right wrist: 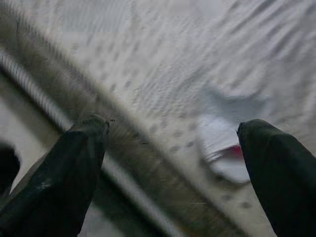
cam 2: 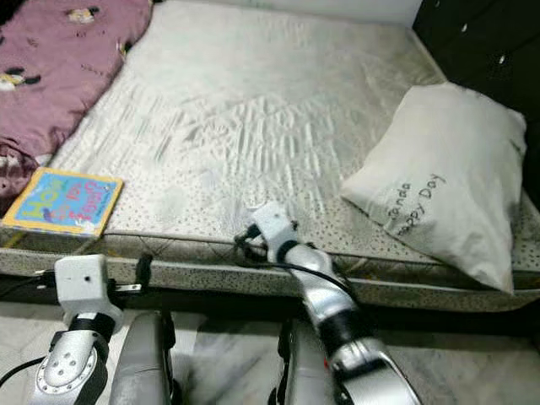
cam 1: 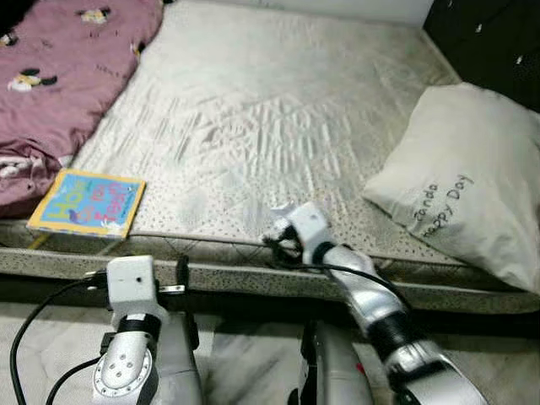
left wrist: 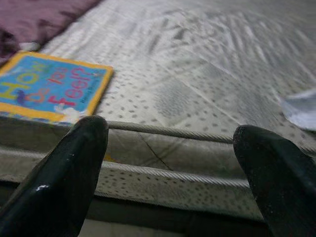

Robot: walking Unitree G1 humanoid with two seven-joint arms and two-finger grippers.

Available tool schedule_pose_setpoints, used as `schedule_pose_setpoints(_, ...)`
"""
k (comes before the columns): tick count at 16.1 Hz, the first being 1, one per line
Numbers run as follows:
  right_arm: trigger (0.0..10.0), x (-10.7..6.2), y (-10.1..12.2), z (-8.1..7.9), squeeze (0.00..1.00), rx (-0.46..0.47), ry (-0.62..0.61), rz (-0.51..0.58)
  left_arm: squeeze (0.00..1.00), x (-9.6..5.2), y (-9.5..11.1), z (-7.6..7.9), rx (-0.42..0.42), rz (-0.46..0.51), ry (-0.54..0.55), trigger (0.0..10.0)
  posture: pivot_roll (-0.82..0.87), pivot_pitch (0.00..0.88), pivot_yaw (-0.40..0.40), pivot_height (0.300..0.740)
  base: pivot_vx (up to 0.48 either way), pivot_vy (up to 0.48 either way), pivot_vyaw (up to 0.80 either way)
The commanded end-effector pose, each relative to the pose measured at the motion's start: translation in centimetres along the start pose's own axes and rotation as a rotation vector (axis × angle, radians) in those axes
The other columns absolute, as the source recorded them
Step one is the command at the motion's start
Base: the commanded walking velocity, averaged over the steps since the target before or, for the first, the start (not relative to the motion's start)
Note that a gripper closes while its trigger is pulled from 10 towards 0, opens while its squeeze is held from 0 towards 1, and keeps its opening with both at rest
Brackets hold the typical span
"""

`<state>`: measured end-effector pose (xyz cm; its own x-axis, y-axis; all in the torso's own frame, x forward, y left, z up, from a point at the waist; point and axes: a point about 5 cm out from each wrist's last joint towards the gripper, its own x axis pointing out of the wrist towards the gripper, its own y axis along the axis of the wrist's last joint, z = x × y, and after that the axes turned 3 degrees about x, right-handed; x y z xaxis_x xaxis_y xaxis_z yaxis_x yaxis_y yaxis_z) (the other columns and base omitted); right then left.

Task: Clean up the room

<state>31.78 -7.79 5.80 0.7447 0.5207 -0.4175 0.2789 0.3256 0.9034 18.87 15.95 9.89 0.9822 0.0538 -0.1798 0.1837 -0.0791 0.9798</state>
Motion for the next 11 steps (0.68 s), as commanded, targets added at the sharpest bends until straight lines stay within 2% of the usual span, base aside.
schedule_pose_setpoints(1,10.0,0.1,-0.7,-0.1,0.00,-0.003,0.019,-0.043,0.00,-0.4,0.3,0.4,0.010,-0.001,-0.030,10.0,0.09,0.146,-0.095,0.575,0.000,0.000,0.00)
schedule_pose_setpoints(5,10.0,1.1,-0.3,-0.4,0.00,0.034,0.006,-0.063,0.00,-1.8,0.5,1.4,0.029,-0.017,-0.077,10.0,0.10,0.182,-0.089,0.575,0.000,0.000,0.00)
schedule_pose_setpoints(6,10.0,1.5,0.8,1.0,0.00,0.105,-0.111,-0.029,0.00,-2.5,0.7,1.8,0.017,-0.024,-0.085,10.0,0.11,0.191,-0.087,0.575,0.000,0.000,0.00)
schedule_pose_setpoints(11,10.0,1.6,3.0,3.8,0.00,0.245,-0.333,0.028,0.00,-3.9,0.6,1.9,0.010,-0.060,-0.075,10.0,0.14,0.205,-0.080,0.575,0.000,0.000,0.00)
